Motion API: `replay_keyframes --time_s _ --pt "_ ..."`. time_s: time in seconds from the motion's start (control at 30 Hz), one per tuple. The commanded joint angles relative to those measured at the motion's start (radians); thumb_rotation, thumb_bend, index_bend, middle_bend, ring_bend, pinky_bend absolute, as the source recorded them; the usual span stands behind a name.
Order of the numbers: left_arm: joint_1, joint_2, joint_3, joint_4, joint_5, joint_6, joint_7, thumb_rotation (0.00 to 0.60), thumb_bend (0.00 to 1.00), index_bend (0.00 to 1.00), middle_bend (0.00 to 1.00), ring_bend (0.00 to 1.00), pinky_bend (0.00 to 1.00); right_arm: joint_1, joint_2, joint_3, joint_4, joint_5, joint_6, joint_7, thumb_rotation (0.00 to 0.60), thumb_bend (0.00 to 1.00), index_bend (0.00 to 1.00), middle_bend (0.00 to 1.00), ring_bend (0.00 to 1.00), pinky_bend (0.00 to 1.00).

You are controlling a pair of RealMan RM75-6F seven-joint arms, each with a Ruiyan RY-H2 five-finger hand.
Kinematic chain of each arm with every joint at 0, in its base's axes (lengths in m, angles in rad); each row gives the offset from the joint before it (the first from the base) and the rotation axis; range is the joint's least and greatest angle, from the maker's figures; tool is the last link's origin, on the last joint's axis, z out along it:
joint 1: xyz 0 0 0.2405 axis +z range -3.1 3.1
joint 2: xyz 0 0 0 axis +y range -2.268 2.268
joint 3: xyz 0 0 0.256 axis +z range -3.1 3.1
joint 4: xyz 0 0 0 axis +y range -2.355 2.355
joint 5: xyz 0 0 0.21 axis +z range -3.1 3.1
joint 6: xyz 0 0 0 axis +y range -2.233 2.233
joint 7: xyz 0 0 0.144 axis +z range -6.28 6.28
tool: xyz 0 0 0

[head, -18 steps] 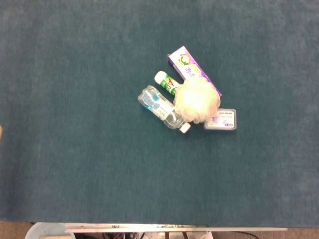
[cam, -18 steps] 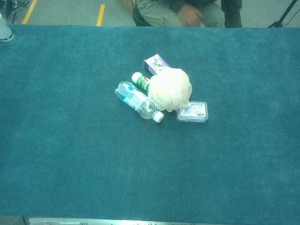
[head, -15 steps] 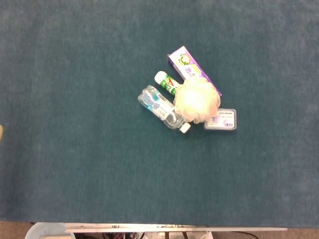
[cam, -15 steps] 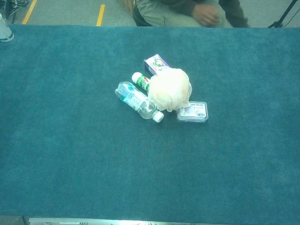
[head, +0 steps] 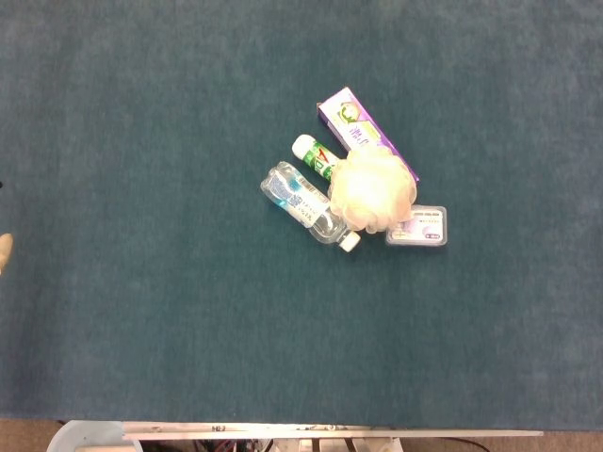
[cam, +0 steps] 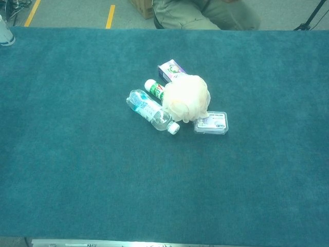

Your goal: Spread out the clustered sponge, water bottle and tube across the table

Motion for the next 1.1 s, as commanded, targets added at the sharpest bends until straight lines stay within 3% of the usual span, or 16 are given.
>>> replay_keyframes --time_s 0.03,0.67,1.1 --pt "-0.007 0.004 -0.003 0.004 -0.003 -0.009 -0.012 0.6 0.27 0.32 0.24 0.16 0.19 0.002 -0.001 0.0 -0.003 -0.001 -0.003 -0.003 0.6 0.33 0.29 0.31 0.19 0.28" --pt "-0.007 0.021 0.008 0.033 0.029 -0.013 -0.097 0.6 0.27 0.31 0.23 0.17 0.19 0.109 0.026 0.014 -0.089 -0.079 -0.109 -0.06 0.6 0.33 0.29 0.31 0.19 0.28" --pt "-0.168 0.068 0.021 0.118 0.129 -0.267 -0.298 0.6 0.27 0.25 0.2 0.16 0.19 0.107 0.046 0.019 -0.103 -0.061 -0.086 -0.054 0.6 0.33 0.29 0.31 0.19 0.28"
